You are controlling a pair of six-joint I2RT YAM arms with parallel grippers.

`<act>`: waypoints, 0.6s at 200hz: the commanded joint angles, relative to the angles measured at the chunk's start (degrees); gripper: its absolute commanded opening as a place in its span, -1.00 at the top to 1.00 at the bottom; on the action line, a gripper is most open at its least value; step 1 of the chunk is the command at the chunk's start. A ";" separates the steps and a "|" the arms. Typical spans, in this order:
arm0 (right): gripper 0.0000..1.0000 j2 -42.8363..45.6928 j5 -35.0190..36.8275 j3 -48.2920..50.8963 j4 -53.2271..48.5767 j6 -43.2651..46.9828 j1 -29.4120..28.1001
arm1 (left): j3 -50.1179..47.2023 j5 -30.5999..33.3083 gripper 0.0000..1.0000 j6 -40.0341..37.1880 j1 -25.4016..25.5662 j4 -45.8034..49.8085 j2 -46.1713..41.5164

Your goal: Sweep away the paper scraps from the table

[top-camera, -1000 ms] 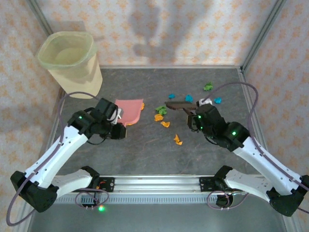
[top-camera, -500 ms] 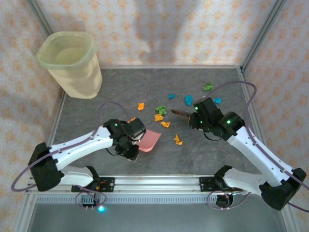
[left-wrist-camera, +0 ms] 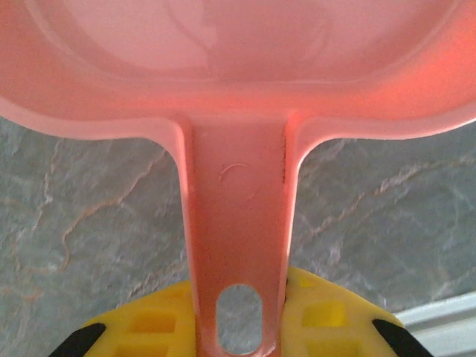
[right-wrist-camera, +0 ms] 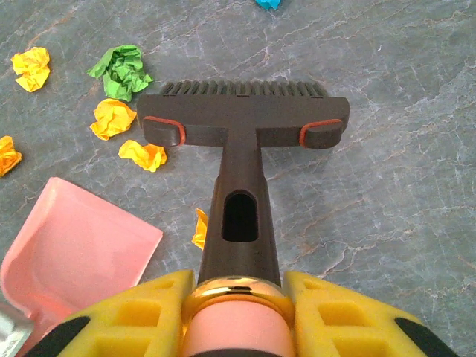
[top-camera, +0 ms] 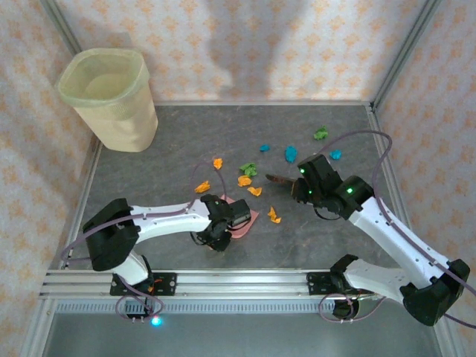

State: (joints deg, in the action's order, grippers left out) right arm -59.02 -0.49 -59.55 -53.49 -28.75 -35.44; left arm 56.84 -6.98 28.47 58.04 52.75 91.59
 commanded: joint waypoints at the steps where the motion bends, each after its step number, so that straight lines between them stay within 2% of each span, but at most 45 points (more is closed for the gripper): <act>1: 1.00 2.04 1.32 0.48 2.46 -0.68 0.37 | 0.52 3.73 0.66 -0.36 0.07 -2.91 1.12; 70: 1.00 3.38 0.72 1.54 3.54 -0.56 0.34 | -2.37 7.93 0.04 1.48 0.09 -5.81 -4.43; 91: 1.00 3.54 0.60 1.75 3.84 -0.66 0.35 | -4.99 9.37 -0.09 1.85 0.06 -7.55 -9.23; 96: 1.00 3.62 0.50 1.85 4.05 -0.54 0.37 | -6.11 9.64 -0.22 2.64 0.05 -8.39 -10.81; 104: 1.00 3.95 0.50 2.14 4.42 -0.47 0.37 | -8.12 10.21 -0.27 4.07 0.20 -10.01 -13.73; 111: 1.00 4.24 0.49 2.47 4.88 -0.39 0.37 | -10.09 10.92 -0.43 4.68 0.55 -11.61 -16.48; 120: 1.00 4.74 0.34 3.00 5.48 -0.42 0.37 | -12.67 12.24 -0.47 5.76 1.22 -13.59 -20.15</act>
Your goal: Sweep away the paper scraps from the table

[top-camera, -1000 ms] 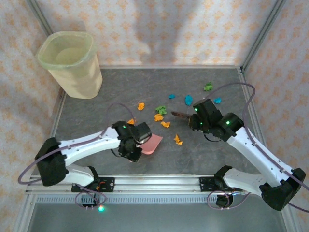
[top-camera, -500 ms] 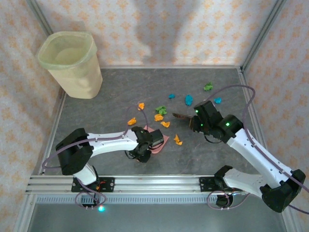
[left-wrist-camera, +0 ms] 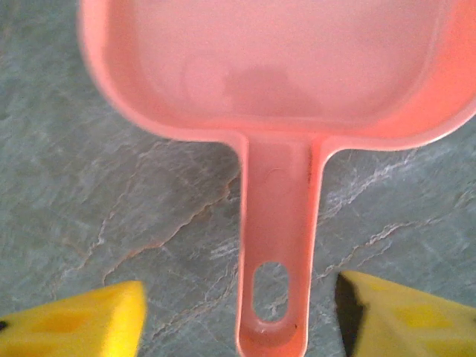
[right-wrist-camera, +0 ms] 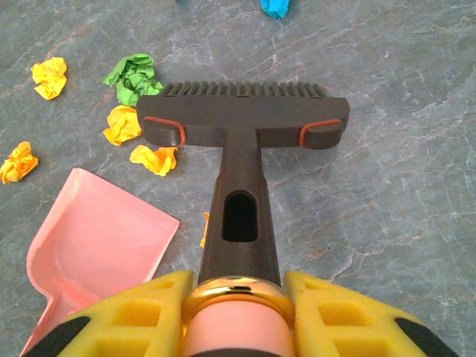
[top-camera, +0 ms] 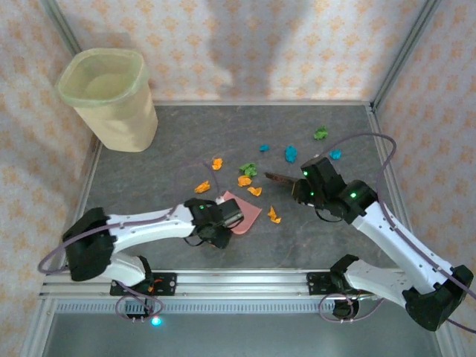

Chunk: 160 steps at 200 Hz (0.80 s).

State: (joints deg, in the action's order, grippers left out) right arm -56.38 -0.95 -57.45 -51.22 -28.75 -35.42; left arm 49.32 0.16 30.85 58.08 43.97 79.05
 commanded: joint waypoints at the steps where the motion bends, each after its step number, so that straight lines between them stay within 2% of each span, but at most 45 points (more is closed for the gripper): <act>1: 1.00 2.12 0.79 1.01 3.26 -0.38 0.35 | -5.48 5.27 -0.47 3.49 1.25 -5.05 -8.04; 35: 1.00 2.60 -0.61 2.26 5.04 -0.03 0.35 | -14.11 13.16 -0.53 6.68 7.38 -12.74 -20.89; 58: 1.00 2.11 -2.06 2.60 5.99 0.14 0.35 | -18.56 16.94 -0.53 7.94 9.77 -16.78 -25.25; 110: 1.00 0.93 -3.04 3.39 7.92 1.04 0.34 | -23.65 26.80 -0.49 11.40 17.71 -24.10 -22.42; 141: 1.00 0.26 -3.65 3.57 8.60 1.21 0.33 | -27.53 26.87 -0.47 11.52 18.90 -31.31 -21.34; 160: 1.00 0.17 -3.78 3.57 8.60 1.40 0.34 | -27.61 27.22 -0.45 11.80 18.91 -31.51 -19.96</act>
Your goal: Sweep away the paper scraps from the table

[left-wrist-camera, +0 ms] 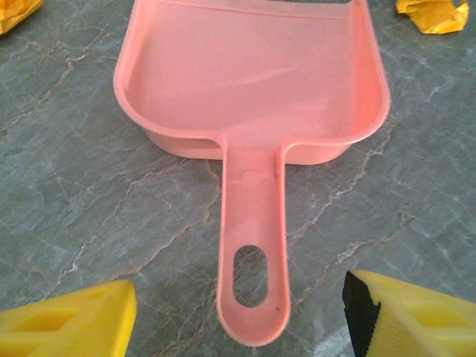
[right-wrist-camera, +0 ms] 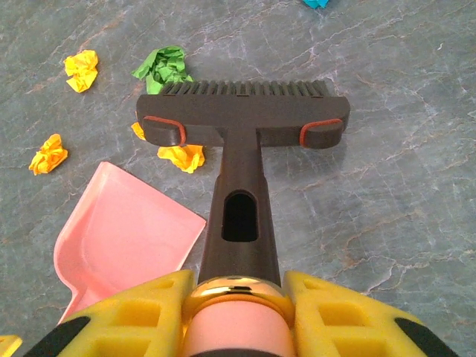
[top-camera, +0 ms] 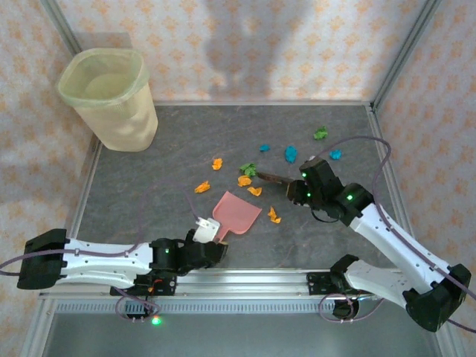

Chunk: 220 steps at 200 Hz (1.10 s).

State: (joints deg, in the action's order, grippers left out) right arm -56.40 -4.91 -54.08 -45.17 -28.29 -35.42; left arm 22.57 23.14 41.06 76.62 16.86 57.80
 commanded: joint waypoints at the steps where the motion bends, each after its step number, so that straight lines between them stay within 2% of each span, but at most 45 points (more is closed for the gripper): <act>1: 1.00 0.17 0.17 0.21 2.54 0.95 0.35 | -0.86 4.13 -0.45 1.58 0.37 -4.39 1.36; 94: 1.00 0.22 -0.26 0.47 2.55 1.08 0.35 | -1.44 4.17 -0.25 2.88 0.35 -9.52 8.11; 115: 1.00 0.18 -0.38 0.56 2.67 1.09 0.35 | -1.47 4.12 -0.04 3.01 0.36 -9.66 8.54; 135: 1.00 0.23 -0.45 0.64 2.74 1.00 0.35 | -1.12 4.51 0.32 3.87 0.37 -9.09 8.95; 164: 1.00 0.33 -0.31 0.82 2.89 0.90 0.35 | -1.19 4.55 0.37 4.17 0.37 -9.28 9.26; 220: 1.00 0.72 -0.56 0.67 2.75 0.71 0.35 | -0.32 5.40 0.75 4.70 0.35 -6.43 7.09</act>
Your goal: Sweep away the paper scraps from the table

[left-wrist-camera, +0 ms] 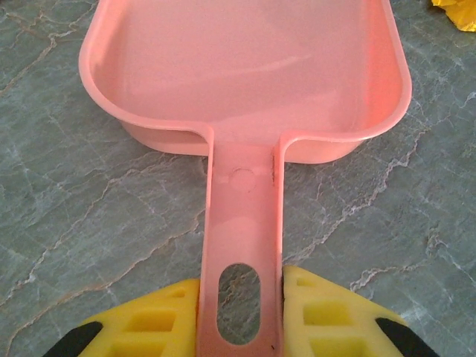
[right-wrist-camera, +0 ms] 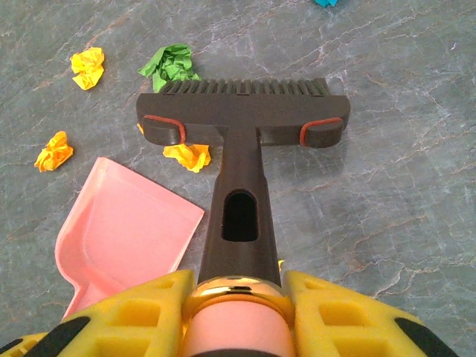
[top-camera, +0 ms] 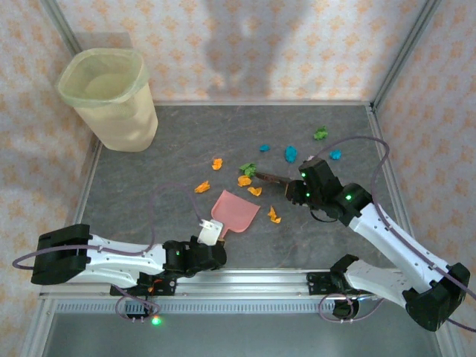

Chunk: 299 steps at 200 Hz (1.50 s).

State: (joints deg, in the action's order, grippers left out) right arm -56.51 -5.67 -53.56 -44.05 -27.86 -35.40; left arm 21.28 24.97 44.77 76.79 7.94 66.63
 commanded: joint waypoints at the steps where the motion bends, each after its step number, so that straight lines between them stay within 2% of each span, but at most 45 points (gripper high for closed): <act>1: 1.00 0.85 0.17 0.13 1.62 0.26 0.33 | 1.05 3.67 0.75 0.96 0.18 2.63 -1.89; 25: 1.00 1.51 0.83 -0.27 0.73 -0.11 0.33 | 2.28 5.04 0.87 1.52 0.12 7.40 -6.32; 67: 1.00 1.93 2.45 -2.30 -3.01 -1.66 0.33 | 9.44 5.53 0.95 0.97 -0.14 21.86 -13.29; 96: 1.00 2.41 4.05 -4.40 -6.89 -2.12 0.33 | 17.02 -0.73 1.00 -0.22 -3.59 32.77 -12.75; 118: 1.00 3.14 6.06 -6.80 -10.46 -1.77 0.33 | 22.81 -8.64 1.00 -3.27 -6.51 38.72 -10.83; 136: 1.00 3.16 8.10 -9.57 -14.56 -1.98 0.33 | 28.13 -10.66 1.00 -5.75 -7.07 44.42 -9.08; 155: 1.00 2.81 6.39 -12.11 -17.64 -3.15 0.32 | 31.86 -14.09 1.00 -9.61 -7.62 47.66 -7.38; 213: 1.00 5.27 -3.45 -12.23 -18.88 -8.79 0.33 | 33.75 -28.04 1.00 -16.99 -7.47 46.87 -1.45; 254: 1.00 4.89 -6.67 -9.46 -16.37 -13.45 0.33 | 35.29 -26.76 1.00 -17.86 -7.38 48.05 3.52; 299: 1.00 5.38 -6.07 -6.73 -14.67 -17.84 0.33 | 33.82 -26.31 1.00 -16.19 -6.32 44.49 7.14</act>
State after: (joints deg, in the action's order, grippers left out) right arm -52.40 -11.86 -61.25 -61.41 -41.71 -35.20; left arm 54.81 -1.28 28.42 69.65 53.43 73.12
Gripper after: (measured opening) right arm 0.310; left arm 0.211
